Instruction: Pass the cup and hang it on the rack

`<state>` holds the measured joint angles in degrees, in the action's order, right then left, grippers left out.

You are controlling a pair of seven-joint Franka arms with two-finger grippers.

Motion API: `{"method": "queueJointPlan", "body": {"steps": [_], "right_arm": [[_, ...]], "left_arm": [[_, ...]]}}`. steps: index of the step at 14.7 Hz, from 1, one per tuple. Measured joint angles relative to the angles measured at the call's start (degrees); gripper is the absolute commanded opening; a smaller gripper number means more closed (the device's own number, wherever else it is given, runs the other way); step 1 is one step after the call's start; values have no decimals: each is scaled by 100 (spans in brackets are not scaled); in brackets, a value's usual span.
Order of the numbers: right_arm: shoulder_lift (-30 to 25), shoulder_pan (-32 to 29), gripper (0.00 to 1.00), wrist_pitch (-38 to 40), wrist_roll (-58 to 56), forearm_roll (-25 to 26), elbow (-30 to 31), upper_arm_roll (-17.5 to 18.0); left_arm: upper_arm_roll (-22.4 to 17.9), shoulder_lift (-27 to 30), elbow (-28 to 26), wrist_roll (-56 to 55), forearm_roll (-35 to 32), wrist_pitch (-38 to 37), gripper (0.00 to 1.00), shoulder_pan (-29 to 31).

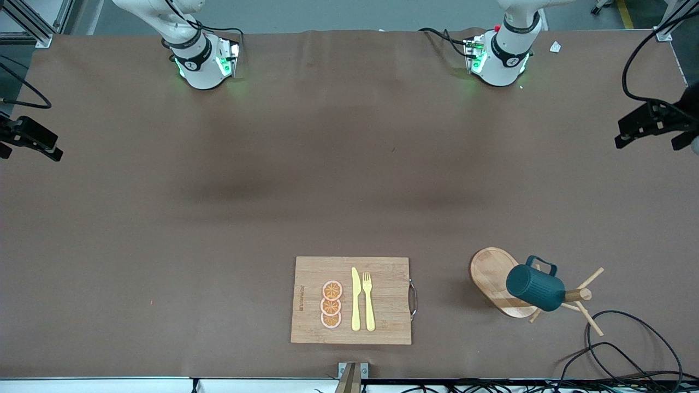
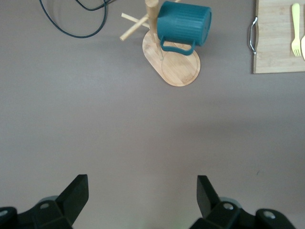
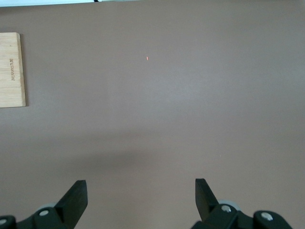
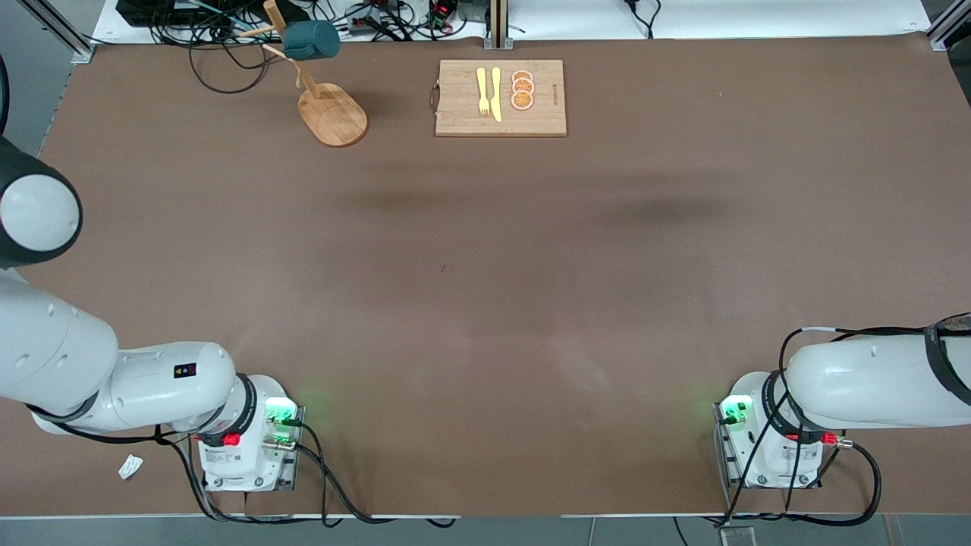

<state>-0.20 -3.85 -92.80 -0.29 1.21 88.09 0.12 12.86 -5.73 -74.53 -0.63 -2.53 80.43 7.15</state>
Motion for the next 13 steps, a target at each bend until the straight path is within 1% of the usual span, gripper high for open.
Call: {"method": "queueJointPlan", "body": {"steps": [3,5,9,13], "right_arm": [[0,0,100,0,-2,0,0,0],[0,0,100,0,-2,0,0,0],[0,0,100,1,-3,0,0,0],[0,0,100,1,-4,0,0,0]], "left_arm": [[-425,216,-311,0,25,0,100,-419],[-663,348,-549,0,187,5,100,-552],[-739,721,-1115,-32,295,214,100,-568],[-733,846,-1263,-165,299,223,100,-634]]}}
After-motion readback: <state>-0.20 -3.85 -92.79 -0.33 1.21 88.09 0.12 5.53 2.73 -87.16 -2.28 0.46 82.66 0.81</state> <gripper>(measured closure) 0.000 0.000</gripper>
